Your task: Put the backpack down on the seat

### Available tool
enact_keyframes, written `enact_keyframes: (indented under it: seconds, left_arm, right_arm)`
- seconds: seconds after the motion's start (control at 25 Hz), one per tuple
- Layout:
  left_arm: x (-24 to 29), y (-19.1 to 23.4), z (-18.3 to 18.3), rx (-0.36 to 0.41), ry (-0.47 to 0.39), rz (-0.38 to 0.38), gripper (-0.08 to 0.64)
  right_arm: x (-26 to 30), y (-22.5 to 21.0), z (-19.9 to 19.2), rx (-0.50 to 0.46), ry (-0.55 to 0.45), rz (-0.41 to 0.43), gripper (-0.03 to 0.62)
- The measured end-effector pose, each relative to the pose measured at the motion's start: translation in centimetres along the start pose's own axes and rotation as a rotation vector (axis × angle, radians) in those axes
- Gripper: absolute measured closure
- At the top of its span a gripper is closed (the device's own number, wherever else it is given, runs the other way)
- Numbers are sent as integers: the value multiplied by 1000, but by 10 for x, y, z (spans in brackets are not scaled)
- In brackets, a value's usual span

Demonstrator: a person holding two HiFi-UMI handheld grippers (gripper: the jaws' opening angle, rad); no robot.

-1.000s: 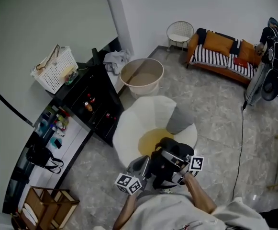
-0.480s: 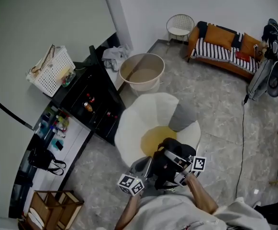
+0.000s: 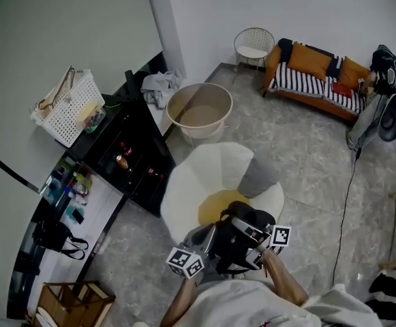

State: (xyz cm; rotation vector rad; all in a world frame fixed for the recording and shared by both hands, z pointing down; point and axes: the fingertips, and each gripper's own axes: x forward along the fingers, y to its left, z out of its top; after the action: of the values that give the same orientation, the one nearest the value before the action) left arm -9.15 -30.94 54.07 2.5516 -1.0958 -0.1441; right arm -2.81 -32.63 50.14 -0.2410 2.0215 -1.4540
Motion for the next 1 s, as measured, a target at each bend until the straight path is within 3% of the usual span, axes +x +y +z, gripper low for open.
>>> enact_keyframes:
  seconds: [0.56, 1.0]
  left_arm:
    - [35, 68, 39, 42, -10, -86, 528]
    - [37, 87, 8, -8, 84, -124, 528]
  right_arm:
    - [65, -20, 48, -84, -45, 27, 549]
    - [62, -44, 46, -90, -75, 1, 549]
